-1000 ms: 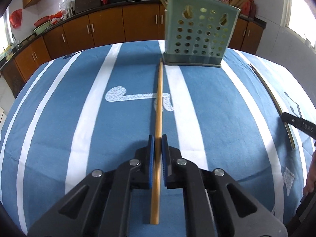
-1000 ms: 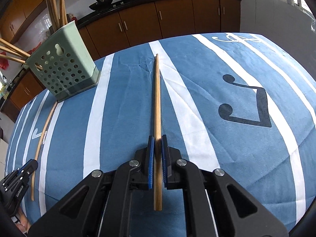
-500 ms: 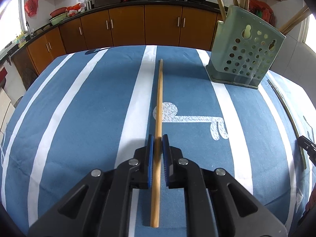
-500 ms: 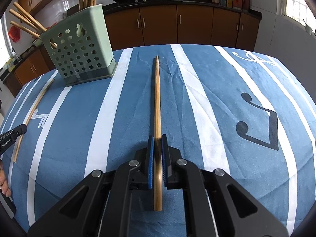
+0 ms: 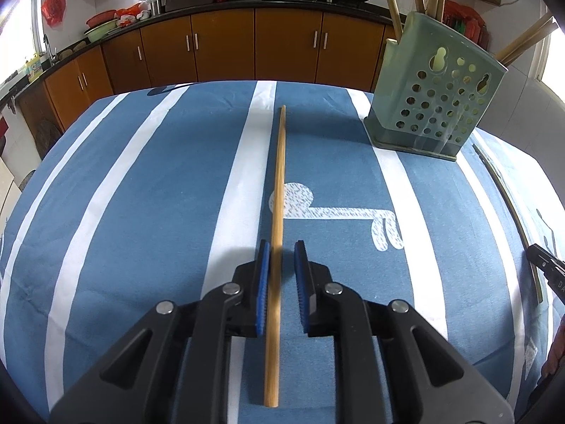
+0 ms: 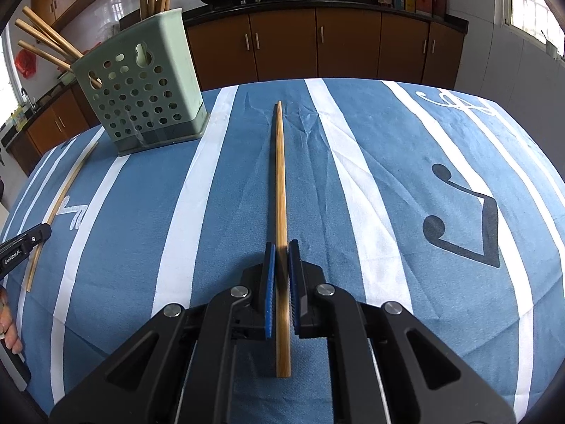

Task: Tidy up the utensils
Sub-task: 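Close both grippers on one wooden chopstick each and lift them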

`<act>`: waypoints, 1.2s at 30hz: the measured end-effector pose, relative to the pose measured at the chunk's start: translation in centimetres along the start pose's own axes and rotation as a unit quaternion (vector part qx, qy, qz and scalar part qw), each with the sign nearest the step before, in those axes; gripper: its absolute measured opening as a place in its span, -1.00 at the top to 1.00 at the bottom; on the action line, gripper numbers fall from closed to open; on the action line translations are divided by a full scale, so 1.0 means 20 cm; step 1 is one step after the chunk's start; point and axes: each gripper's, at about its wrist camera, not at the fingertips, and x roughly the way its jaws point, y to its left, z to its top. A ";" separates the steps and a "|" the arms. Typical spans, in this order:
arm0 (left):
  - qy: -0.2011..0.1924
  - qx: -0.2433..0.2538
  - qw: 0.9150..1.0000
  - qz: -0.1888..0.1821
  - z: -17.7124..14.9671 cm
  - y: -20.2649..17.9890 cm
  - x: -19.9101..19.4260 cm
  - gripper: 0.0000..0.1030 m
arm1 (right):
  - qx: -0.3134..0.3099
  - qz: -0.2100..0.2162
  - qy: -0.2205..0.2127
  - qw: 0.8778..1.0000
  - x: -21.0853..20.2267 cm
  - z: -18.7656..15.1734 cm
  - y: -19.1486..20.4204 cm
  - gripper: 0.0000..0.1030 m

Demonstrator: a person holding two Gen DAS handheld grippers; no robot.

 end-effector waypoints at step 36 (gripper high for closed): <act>-0.019 0.038 0.999 -0.012 -0.05 -0.02 -0.23 0.85 | 0.020 0.011 -0.070 0.997 -0.29 0.06 -0.07 0.85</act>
